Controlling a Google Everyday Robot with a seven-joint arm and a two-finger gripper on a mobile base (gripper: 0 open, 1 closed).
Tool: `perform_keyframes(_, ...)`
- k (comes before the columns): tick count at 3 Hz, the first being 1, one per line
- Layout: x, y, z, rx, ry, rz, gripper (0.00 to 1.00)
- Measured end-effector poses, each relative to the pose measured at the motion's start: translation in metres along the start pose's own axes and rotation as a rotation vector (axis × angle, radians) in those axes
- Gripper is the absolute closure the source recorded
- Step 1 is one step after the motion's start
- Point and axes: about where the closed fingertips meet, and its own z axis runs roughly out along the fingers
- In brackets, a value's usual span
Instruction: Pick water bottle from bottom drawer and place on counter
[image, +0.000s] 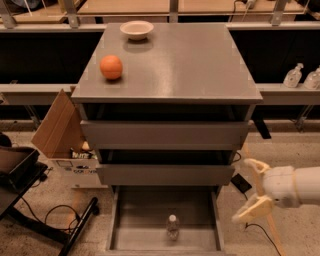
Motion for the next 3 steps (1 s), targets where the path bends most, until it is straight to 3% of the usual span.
perform_keyframes(1,0.053,0.003,0.071,-0.046,-0.073,0.002,0.00)
perform_keyframes(3,0.139,0.000,0.176,-0.158,-0.118,-0.015,0.00)
